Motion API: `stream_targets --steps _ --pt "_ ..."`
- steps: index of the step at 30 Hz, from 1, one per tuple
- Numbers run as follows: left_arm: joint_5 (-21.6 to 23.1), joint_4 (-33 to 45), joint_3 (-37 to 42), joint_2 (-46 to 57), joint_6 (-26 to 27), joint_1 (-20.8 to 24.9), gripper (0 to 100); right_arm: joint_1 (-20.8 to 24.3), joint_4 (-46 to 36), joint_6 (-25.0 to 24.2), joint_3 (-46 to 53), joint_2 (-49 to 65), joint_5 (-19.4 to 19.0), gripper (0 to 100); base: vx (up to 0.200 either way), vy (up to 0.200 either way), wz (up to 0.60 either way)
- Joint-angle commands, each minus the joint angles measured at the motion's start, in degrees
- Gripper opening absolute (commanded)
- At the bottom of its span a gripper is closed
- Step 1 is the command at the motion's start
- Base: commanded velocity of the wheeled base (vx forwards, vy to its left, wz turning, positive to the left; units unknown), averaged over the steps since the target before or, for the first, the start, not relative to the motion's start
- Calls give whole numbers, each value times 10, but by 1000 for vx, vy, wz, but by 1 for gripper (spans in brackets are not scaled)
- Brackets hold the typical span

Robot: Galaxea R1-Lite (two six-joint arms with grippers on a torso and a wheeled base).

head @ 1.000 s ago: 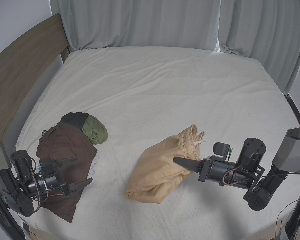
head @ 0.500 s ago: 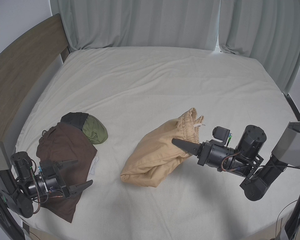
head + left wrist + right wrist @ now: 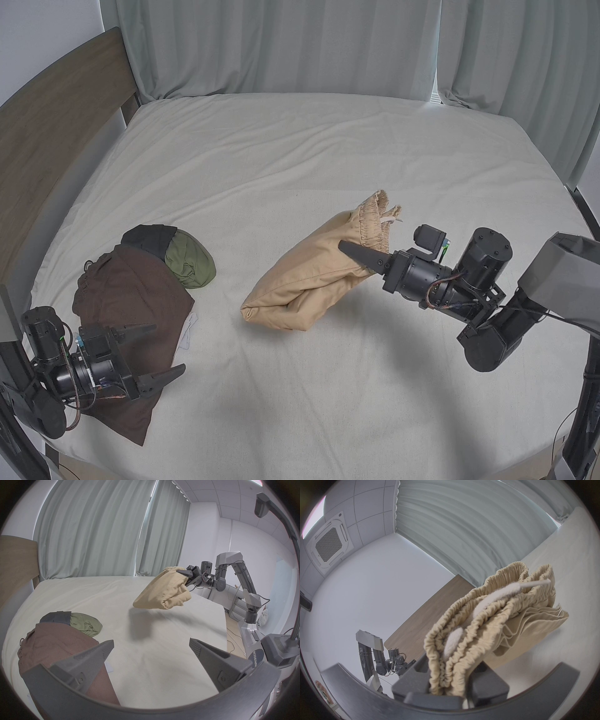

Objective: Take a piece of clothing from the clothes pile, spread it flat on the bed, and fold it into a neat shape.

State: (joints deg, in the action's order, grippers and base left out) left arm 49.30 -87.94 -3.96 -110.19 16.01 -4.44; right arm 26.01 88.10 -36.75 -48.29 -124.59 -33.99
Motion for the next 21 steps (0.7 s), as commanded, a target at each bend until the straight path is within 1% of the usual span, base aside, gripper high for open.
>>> stream_targets --steps 1,8,21 --pt "0 0 2 -1 0 0 100 -10 0 -1 -50 -46 -1 0 0 0 0" --pt "0 0 1 -2 0 0 100 -15 -21 -10 -79 -51 -1 0 0 0 0" --pt "0 0 2 -6 1 1 100 -28 -109 -16 -188 -58 -1 0 0 0 0"
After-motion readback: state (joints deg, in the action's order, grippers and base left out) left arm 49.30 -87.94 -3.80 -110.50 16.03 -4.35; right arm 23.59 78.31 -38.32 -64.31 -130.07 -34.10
